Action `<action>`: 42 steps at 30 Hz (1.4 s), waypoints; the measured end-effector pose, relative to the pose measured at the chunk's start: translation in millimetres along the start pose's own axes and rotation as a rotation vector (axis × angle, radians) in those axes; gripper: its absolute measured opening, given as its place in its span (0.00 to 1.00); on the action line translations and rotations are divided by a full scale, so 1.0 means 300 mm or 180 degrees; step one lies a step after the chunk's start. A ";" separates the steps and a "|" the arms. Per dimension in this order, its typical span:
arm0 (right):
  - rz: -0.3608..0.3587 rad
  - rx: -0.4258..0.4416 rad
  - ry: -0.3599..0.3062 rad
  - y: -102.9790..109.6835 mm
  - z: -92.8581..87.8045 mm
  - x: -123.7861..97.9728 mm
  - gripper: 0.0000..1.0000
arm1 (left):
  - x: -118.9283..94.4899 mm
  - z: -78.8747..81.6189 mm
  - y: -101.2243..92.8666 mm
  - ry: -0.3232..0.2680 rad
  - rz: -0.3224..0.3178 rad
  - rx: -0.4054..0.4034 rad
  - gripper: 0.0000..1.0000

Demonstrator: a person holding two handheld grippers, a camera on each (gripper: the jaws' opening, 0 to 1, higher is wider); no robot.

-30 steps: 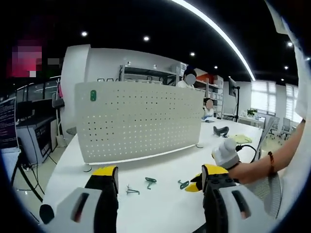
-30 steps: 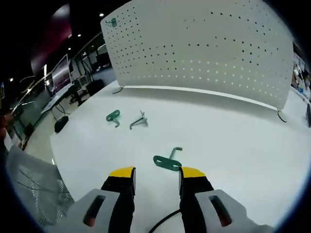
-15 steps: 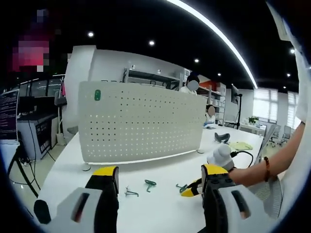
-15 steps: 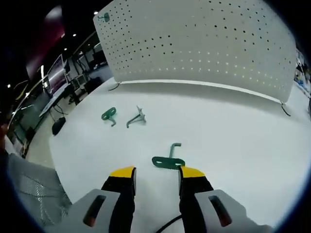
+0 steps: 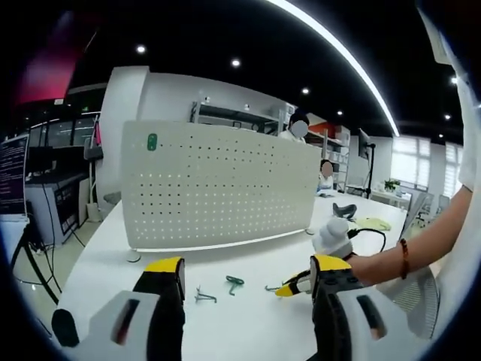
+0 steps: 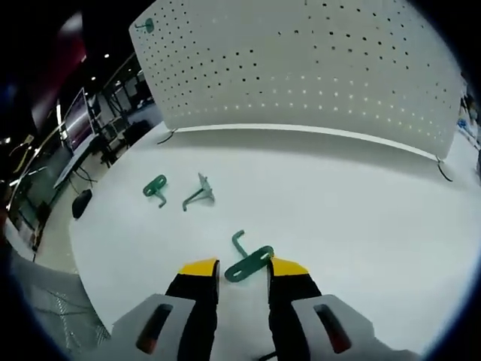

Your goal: Insert the hook assembly into the mounting plate slot until the hook locks in place.

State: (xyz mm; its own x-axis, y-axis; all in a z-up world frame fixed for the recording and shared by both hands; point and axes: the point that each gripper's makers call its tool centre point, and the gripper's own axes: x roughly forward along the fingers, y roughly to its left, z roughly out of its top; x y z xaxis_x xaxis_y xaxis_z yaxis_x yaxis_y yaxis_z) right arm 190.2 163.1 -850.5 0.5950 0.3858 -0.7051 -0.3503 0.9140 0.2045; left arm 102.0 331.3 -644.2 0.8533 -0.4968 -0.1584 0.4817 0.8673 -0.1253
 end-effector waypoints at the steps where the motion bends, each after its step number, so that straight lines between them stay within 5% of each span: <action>1: 0.0006 -0.0006 -0.0012 0.000 0.002 0.002 0.20 | 0.000 -0.002 0.000 0.0014 0.0000 0.0000 0.69; 5: 0.0078 -0.0038 0.0061 0.004 -0.010 -0.002 0.10 | 0.001 -0.001 0.006 -0.0018 0.0005 -0.0023 0.69; 21: -0.0150 -0.0493 0.0158 -0.023 0.016 0.014 0.11 | 0.009 -0.002 0.014 0.0003 -0.0020 -0.0053 0.68; 39: -0.0154 -0.0572 0.0208 -0.039 -0.002 0.012 0.02 | 0.006 -0.004 0.005 0.0005 -0.0014 -0.0047 0.68; 42: -0.0059 -0.0365 0.0036 -0.022 0.023 -0.003 0.02 | 0.005 -0.004 0.000 0.0025 -0.0014 -0.0022 0.67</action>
State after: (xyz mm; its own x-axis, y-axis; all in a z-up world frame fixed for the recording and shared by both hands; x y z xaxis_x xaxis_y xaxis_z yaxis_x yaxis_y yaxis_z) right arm 196.9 157.6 -846.6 0.5941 0.3670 -0.7158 -0.4201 0.9004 0.1130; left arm 103.1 330.7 -645.7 0.8496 -0.5008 -0.1656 0.4839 0.8650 -0.1329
